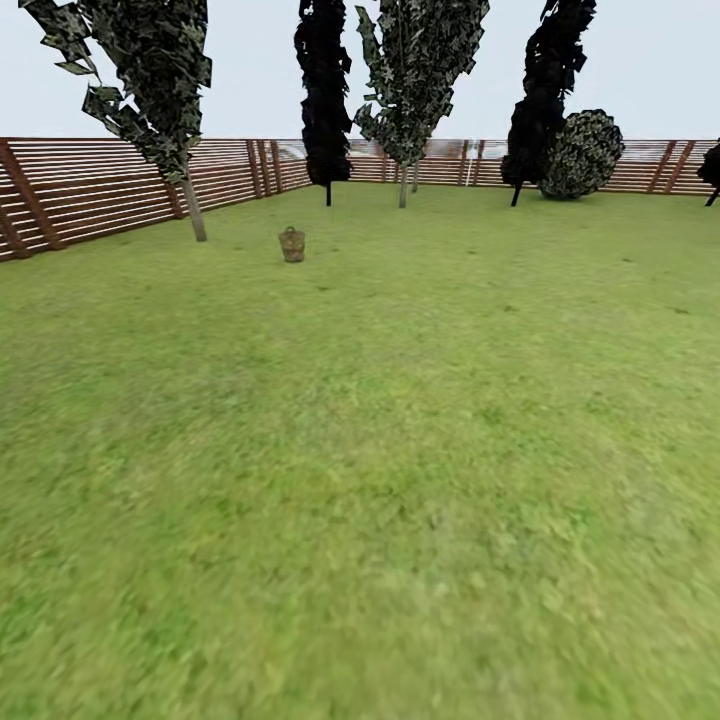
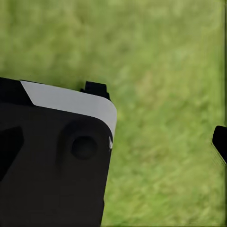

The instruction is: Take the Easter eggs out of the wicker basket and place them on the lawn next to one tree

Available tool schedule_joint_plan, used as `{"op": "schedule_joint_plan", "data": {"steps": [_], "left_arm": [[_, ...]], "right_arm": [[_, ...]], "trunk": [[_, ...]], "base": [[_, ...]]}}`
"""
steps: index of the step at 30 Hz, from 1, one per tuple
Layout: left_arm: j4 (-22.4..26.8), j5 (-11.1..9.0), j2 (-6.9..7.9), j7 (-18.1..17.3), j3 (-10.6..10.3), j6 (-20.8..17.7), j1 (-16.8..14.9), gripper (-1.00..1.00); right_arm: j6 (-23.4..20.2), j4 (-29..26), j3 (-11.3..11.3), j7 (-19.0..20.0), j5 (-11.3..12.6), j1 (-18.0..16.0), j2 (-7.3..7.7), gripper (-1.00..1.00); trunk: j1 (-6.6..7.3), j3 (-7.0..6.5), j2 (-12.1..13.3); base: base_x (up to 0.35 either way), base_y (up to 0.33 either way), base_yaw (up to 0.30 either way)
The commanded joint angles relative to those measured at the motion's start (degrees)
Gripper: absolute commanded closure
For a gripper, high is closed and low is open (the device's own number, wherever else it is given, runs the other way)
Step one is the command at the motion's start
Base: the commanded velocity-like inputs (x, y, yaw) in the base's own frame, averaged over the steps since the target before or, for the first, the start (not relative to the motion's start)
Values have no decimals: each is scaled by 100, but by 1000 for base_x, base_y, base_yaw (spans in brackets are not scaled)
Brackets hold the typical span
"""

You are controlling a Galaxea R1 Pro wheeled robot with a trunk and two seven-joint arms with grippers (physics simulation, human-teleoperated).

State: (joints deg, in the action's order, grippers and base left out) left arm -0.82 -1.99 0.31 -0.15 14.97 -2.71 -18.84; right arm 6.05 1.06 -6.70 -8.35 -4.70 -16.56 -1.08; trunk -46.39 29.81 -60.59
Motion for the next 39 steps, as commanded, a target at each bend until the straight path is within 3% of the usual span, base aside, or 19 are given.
{"op": "schedule_joint_plan", "data": {"steps": [1,39], "left_arm": [[-6,-22,0,-2,15,-10,-6,-100],[-15,-30,31,7,14,-10,-6,-100]], "right_arm": [[10,10,-28,-35,-52,-5,-4,-100],[19,9,-33,-35,-53,-5,11,-100]], "trunk": [[-3,5,-3],[-3,5,-3]], "base": [[324,-94,0],[324,-93,0]]}}
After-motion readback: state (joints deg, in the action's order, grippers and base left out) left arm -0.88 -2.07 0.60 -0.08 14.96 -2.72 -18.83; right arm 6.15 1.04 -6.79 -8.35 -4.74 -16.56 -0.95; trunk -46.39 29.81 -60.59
